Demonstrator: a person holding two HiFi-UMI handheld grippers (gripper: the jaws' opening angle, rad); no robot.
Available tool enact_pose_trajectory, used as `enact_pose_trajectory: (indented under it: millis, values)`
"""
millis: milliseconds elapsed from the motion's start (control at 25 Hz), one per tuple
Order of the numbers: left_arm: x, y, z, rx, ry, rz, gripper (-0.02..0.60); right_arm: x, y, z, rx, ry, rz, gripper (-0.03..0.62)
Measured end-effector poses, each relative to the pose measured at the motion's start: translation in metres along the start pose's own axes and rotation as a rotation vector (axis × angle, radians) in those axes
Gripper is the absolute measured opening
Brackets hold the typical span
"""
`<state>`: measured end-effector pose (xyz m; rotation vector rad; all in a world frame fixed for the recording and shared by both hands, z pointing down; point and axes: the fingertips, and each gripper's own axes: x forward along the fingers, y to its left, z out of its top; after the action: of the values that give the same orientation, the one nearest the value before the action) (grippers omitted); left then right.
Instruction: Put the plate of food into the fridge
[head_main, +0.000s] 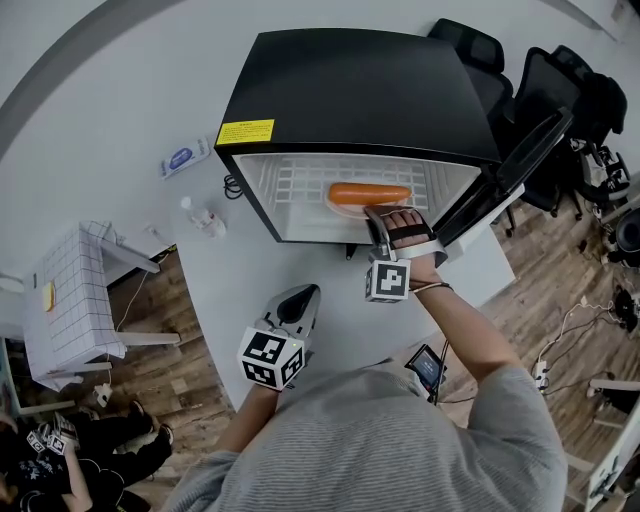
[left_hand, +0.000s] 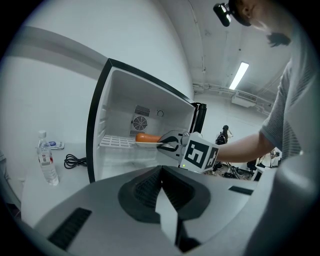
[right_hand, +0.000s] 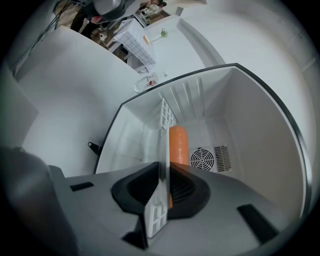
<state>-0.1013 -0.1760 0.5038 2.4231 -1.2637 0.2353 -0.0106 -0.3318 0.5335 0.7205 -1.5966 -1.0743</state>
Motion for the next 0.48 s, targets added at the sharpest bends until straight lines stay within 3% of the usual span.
enact_pose_trajectory:
  millis: [480]
  values:
    - [-0.001, 0.004, -0.003, -0.011, 0.006, 0.014, 0.011, 0.02, -0.004, -0.006, -0.003, 0.021, 0.018, 0.049]
